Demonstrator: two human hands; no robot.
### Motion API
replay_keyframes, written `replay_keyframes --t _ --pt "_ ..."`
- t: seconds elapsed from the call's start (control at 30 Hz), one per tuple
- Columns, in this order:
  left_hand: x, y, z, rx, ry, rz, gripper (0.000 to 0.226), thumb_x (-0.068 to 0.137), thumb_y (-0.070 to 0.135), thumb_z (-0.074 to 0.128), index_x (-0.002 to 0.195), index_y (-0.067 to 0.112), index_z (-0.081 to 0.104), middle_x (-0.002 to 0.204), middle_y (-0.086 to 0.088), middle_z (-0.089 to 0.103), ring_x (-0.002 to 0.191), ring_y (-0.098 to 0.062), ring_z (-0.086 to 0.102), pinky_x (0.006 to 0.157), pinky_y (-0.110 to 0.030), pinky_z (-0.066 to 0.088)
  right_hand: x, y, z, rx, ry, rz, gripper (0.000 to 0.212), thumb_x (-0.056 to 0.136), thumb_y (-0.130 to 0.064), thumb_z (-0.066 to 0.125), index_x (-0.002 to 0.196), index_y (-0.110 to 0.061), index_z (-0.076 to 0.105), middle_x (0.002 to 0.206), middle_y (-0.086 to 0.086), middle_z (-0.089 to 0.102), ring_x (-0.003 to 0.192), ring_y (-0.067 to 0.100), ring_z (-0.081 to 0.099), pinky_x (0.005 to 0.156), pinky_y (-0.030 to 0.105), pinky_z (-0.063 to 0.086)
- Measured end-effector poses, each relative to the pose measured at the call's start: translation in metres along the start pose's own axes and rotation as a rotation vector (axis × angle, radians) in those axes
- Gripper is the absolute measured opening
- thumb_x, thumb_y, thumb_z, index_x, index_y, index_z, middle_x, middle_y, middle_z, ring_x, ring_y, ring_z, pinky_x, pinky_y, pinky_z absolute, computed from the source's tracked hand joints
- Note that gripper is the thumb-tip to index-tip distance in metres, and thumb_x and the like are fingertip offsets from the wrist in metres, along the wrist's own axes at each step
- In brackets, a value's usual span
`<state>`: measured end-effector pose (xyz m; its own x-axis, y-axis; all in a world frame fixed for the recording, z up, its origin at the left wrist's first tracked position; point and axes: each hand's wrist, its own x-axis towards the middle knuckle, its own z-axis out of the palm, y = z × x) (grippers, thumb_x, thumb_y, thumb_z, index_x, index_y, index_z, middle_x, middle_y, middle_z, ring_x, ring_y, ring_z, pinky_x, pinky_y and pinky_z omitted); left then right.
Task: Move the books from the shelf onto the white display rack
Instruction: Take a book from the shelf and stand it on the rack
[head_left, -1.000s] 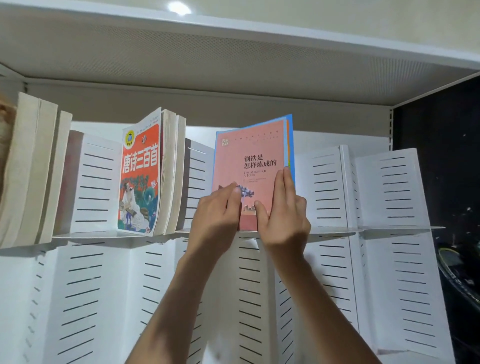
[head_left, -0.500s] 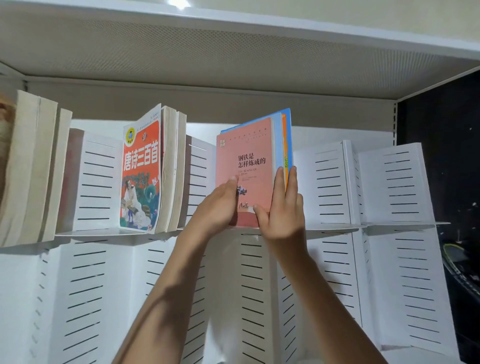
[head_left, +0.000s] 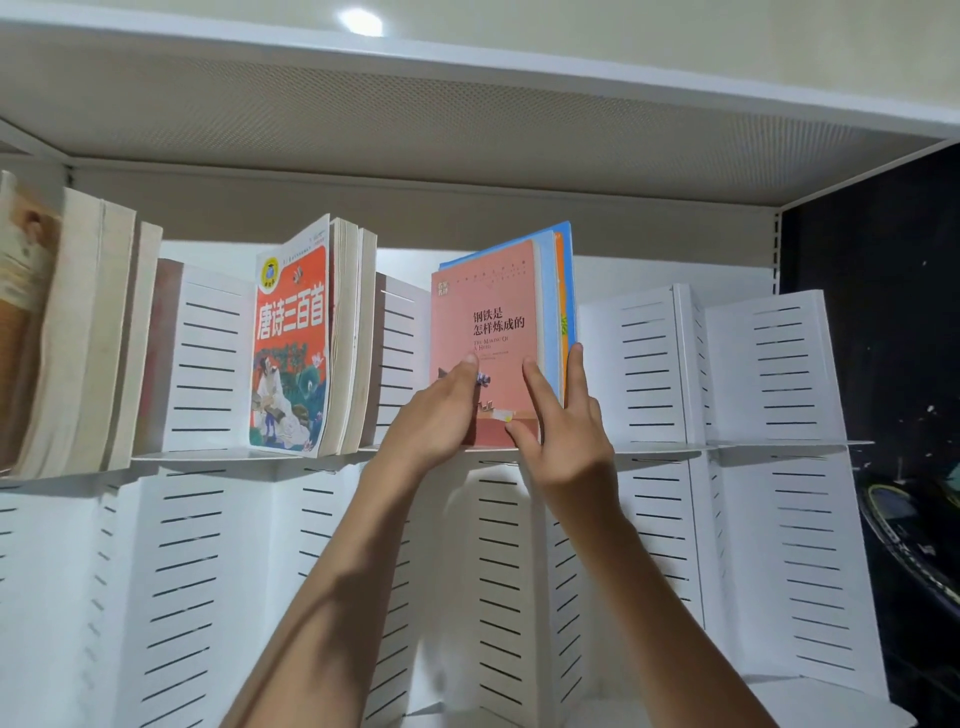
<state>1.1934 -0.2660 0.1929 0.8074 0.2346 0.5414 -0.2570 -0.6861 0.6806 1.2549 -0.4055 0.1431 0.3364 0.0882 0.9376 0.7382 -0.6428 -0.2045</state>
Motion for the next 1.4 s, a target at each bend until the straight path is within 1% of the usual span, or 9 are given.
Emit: replay_keyframes --t 0.1,0.2,0.43,0.57,0.87,1.1,1.2,1.33,1.4 --pt "-0.016 0.006 0.0 -0.036 0.112 0.095 0.06 0.102 0.059 0.012 0.128 0.034 0.059 0.123 0.009 0.064 0.111 -0.014 0.057 0.097 -0.031 0.041 -0.001 0.001 0.001 -0.066 0.022 -0.01 0.059 0.093 -0.037 0.065 0.148 -0.031 0.043 0.163 0.012 0.02 0.109 0.032 0.056 0.068 0.036 0.057" --pt "-0.037 0.011 -0.003 -0.049 0.16 0.165 0.048 0.107 0.047 0.022 0.147 0.032 0.046 0.125 0.021 0.053 0.1 0.012 0.05 0.085 0.002 0.028 -0.004 0.003 -0.003 -0.029 0.001 -0.022 0.056 0.094 -0.034 0.063 0.147 -0.03 0.045 0.163 0.012 0.021 0.118 0.031 0.051 0.075 0.038 0.057" --pt "-0.072 0.002 -0.002 0.209 0.268 0.252 0.076 0.088 0.067 0.014 0.152 0.033 0.037 0.159 -0.001 0.037 0.149 -0.018 0.023 0.122 -0.037 0.017 -0.029 0.0 -0.026 0.142 0.147 -0.109 0.048 0.092 -0.025 0.062 0.138 -0.016 0.058 0.15 0.021 0.043 0.133 0.037 0.045 0.104 0.048 0.048" --pt "-0.114 -0.003 -0.004 0.309 0.308 0.208 0.073 0.09 0.071 0.013 0.154 0.04 0.028 0.162 -0.004 0.028 0.152 -0.02 0.012 0.122 -0.037 0.009 -0.05 -0.02 -0.057 0.178 0.061 -0.065 0.048 0.098 -0.042 0.049 0.141 -0.021 0.053 0.15 0.016 0.043 0.133 0.032 0.044 0.105 0.039 0.041" --pt "-0.24 -0.018 -0.024 0.43 0.354 -0.02 0.069 0.09 0.071 0.018 0.15 0.043 0.034 0.163 0.007 0.025 0.152 -0.011 0.009 0.123 -0.036 0.01 -0.129 -0.08 -0.092 0.385 -0.136 -0.03 0.05 0.097 -0.043 0.046 0.144 -0.024 0.049 0.155 0.001 0.039 0.143 0.018 0.034 0.115 0.028 0.027" --pt "-0.336 -0.041 -0.077 0.307 0.418 -0.218 0.067 0.09 0.07 0.018 0.15 0.045 0.036 0.161 0.014 0.027 0.149 0.002 0.01 0.119 -0.025 0.01 -0.185 -0.153 -0.083 0.557 -0.3 -0.018 0.053 0.094 -0.046 0.043 0.142 -0.025 0.047 0.154 -0.001 0.04 0.141 0.017 0.035 0.112 0.038 0.037" --pt "-0.374 -0.045 -0.11 0.38 0.47 -0.278 0.071 0.088 0.071 0.017 0.151 0.042 0.034 0.162 0.01 0.026 0.151 -0.003 0.009 0.121 -0.03 0.01 -0.209 -0.199 -0.081 0.617 -0.298 -0.015 0.051 0.094 -0.046 0.046 0.141 -0.024 0.05 0.151 0.001 0.042 0.138 0.02 0.04 0.109 0.04 0.042" --pt "-0.437 -0.051 -0.164 0.469 0.542 -0.342 0.075 0.089 0.074 0.015 0.152 0.037 0.033 0.162 0.007 0.027 0.152 -0.008 0.011 0.124 -0.041 0.014 -0.24 -0.276 -0.092 0.725 -0.379 -0.029 0.053 0.092 -0.044 0.047 0.141 -0.022 0.053 0.151 0.002 0.045 0.14 0.019 0.038 0.115 0.012 0.019" --pt "-0.476 -0.052 -0.194 0.516 0.565 -0.379 0.079 0.089 0.076 0.013 0.153 0.035 0.033 0.162 0.006 0.028 0.152 -0.009 0.012 0.123 -0.046 0.017 -0.256 -0.318 -0.101 0.806 -0.467 -0.035 0.055 0.093 -0.046 0.045 0.143 -0.025 0.05 0.153 -0.002 0.042 0.143 0.015 0.034 0.116 0.016 0.02"
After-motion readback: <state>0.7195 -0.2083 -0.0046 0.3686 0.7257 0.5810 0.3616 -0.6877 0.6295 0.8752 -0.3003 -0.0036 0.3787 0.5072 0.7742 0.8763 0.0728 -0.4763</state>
